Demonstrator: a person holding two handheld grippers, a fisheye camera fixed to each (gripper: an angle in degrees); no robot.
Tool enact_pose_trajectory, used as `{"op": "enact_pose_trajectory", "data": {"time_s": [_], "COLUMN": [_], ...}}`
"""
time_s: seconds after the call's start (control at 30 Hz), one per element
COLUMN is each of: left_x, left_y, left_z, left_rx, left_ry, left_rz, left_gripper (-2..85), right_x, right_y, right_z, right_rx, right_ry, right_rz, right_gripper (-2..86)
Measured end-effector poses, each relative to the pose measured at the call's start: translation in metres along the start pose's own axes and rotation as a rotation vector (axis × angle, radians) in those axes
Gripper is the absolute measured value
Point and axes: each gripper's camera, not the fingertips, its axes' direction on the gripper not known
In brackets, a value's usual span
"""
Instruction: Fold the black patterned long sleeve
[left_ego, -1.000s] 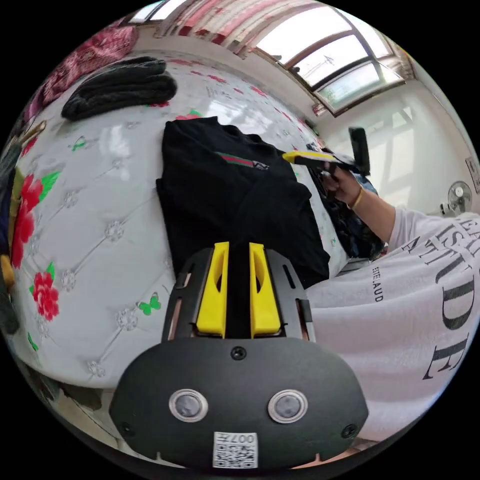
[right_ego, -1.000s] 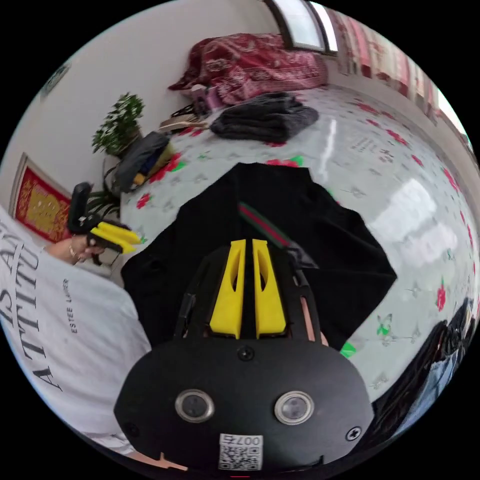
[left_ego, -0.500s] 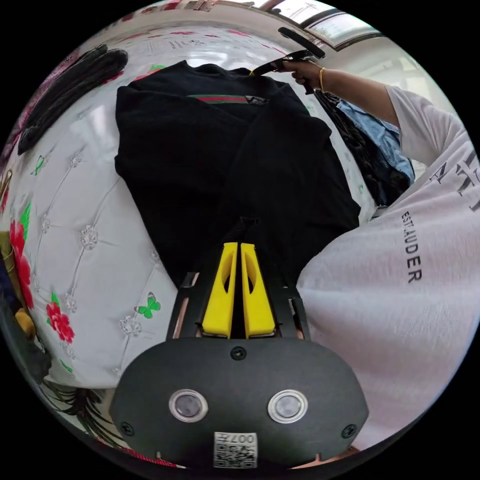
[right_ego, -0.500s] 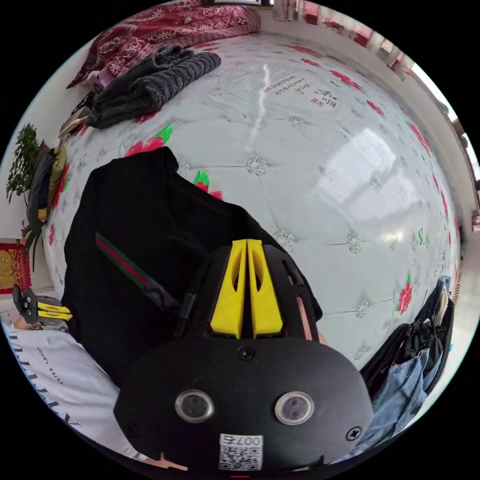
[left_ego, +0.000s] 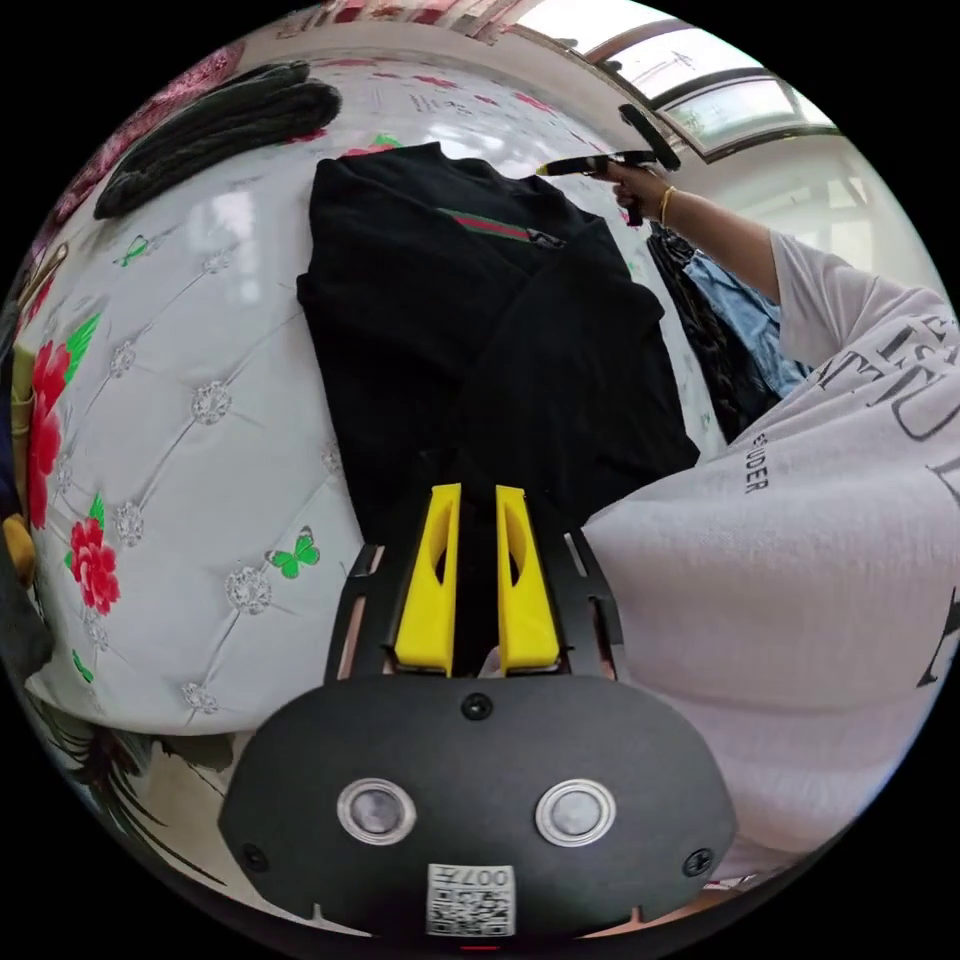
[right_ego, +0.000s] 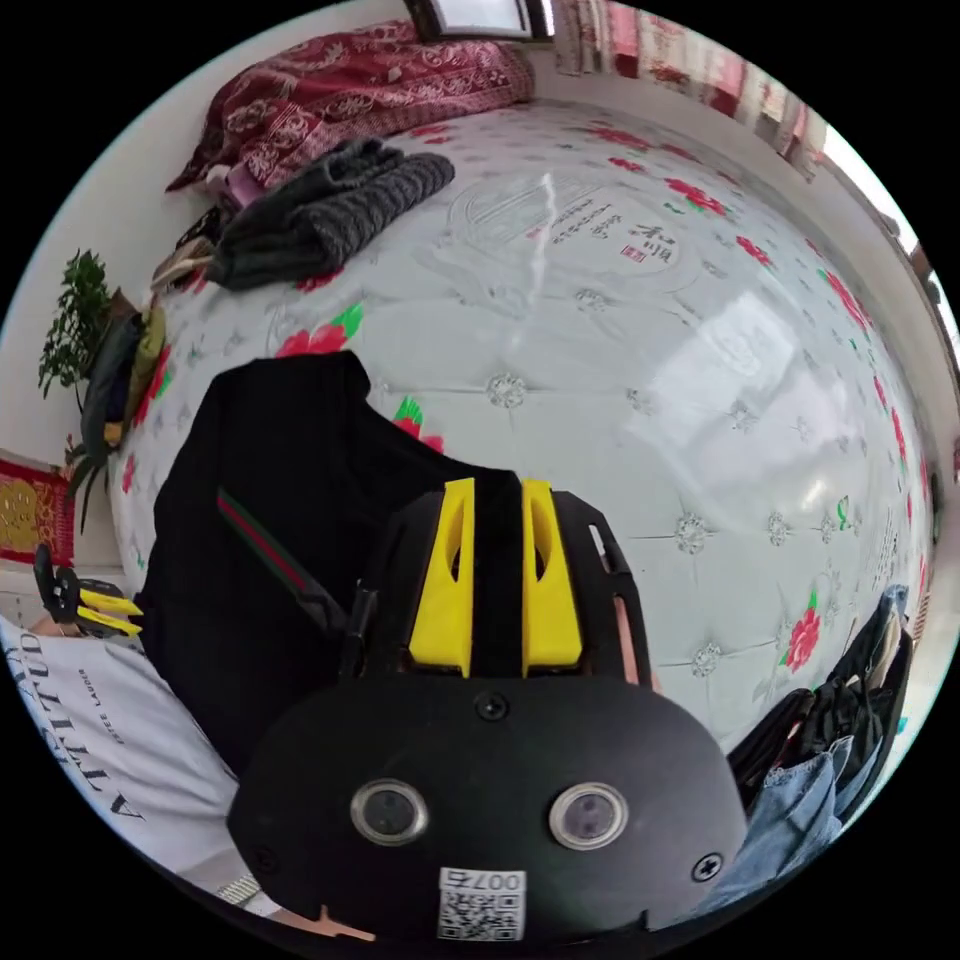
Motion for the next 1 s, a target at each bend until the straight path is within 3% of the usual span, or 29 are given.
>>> {"op": "enact_pose_trajectory", "data": {"time_s": [0.1, 0.23, 0.4, 0.6, 0.77, 0.93, 1.0], "left_x": [0.018, 0.009, -0.001, 0.011, 0.051, 0.05, 0.058], "left_y": [0.004, 0.025, 0.061, 0.106, 0.098, 0.058, 0.048], "left_z": [0.022, 0.01, -0.023, -0.036, -0.052, -0.027, -0.017], "left_rx": [-0.103, -0.058, 0.009, 0.068, 0.169, 0.102, 0.064], "left_ry": [-0.107, -0.063, -0.135, -0.197, -0.285, -0.194, -0.177], "left_rz": [0.035, -0.099, -0.213, -0.293, -0.13, -0.034, 0.042], "left_gripper": [5.4, 4.8, 4.3, 3.9, 7.0, 10.6, 7.7], "right_x": [-0.003, 0.048, 0.091, 0.03, -0.048, -0.121, -0.137], "right_y": [0.007, 0.006, 0.05, 0.186, 0.314, 0.33, 0.33], "right_z": [0.025, -0.004, -0.073, -0.133, -0.146, -0.156, -0.164], "right_rx": [-0.093, 0.011, 0.21, 0.296, 0.234, 0.219, 0.222], "right_ry": [0.139, 0.144, -0.052, -0.133, -0.247, -0.348, -0.342], "right_rz": [-0.006, 0.208, 0.381, 0.271, 0.222, 0.115, 0.11], "right_gripper": [0.0, -0.2, -0.3, -0.3, 0.1, 0.3, 0.2]}}
